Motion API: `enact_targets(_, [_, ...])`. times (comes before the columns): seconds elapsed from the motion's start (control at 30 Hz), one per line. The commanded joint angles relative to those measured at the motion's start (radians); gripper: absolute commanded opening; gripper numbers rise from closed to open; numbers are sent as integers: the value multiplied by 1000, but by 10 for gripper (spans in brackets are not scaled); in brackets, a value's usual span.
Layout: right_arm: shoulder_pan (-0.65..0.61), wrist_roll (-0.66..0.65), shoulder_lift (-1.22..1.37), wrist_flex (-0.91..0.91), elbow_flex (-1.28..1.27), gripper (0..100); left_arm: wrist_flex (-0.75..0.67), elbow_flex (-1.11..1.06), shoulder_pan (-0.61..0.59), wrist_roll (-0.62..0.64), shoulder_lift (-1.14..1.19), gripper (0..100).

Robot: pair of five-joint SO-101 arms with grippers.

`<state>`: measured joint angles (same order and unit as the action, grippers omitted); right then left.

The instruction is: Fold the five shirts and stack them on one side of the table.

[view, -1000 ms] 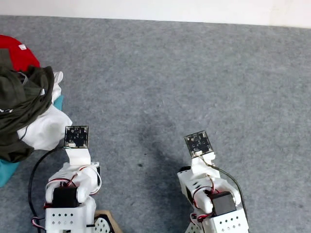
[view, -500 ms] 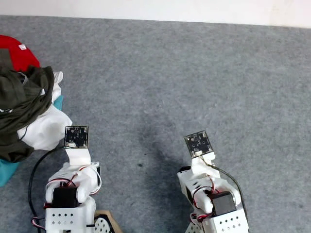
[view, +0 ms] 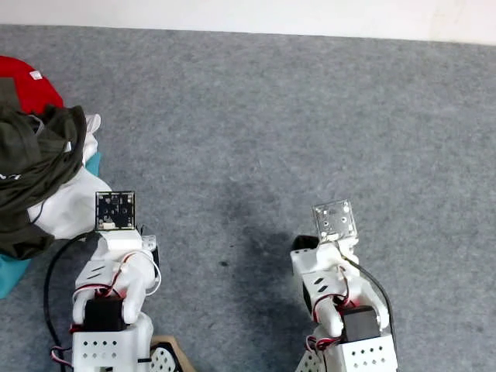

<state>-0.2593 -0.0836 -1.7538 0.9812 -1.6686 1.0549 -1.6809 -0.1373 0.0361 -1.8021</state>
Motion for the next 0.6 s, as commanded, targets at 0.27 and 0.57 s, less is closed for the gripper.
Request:
enact_targets(0.27, [22, 6, 22, 193, 315, 17, 157, 306, -7, -54, 2, 70])
enact_targets(0.57, [24, 8, 397, 357, 750, 17, 242, 607, -67, -81, 166, 70])
